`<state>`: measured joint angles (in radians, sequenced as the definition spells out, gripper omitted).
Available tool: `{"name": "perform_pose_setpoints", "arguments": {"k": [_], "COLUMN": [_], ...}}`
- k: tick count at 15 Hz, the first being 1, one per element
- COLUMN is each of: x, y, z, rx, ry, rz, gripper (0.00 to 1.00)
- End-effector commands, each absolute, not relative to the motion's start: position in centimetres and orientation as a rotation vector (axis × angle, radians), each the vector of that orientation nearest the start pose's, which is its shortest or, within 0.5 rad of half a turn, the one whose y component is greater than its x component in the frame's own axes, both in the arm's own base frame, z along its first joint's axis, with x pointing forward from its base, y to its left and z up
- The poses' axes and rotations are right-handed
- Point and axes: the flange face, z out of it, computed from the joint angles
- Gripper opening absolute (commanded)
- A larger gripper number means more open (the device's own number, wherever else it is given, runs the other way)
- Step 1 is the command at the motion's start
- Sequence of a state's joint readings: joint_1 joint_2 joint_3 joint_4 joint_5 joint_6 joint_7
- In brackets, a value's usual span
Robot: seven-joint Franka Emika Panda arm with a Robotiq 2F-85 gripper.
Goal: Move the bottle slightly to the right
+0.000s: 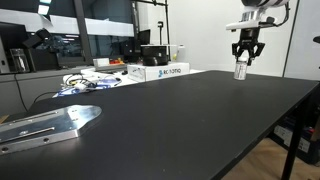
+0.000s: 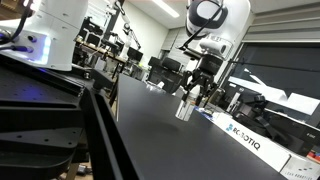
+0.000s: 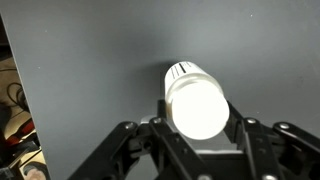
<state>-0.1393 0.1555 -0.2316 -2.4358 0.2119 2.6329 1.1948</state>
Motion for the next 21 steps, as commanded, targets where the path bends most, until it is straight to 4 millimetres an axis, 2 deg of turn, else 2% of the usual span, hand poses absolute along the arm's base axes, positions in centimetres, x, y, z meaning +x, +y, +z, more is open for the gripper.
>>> {"name": "perform_pose_setpoints", "arguments": {"k": [1, 3, 4, 7, 10, 19, 20, 21], "x": [45.9, 45.9, 45.8, 45.8, 45.8, 45.8, 45.7, 45.6], "y": [-19.0, -19.2, -20.0, -19.5, -19.5, -19.5, -19.5, -19.6], "z": [23.9, 23.3, 23.4, 21.9, 21.2, 20.9, 21.2, 21.6], "rx": [-1.950, -1.954, -1.953, -1.954, -1.959, -1.958, -1.960, -1.959], "ry": [2.367, 2.377, 2.380, 2.404, 2.409, 2.419, 2.415, 2.407], "rz": [-0.031, -0.022, -0.014, -0.007, 0.001, 0.011, 0.014, 0.017], "gripper": [0.30, 0.30, 0.30, 0.30, 0.30, 0.30, 0.80, 0.81]}}
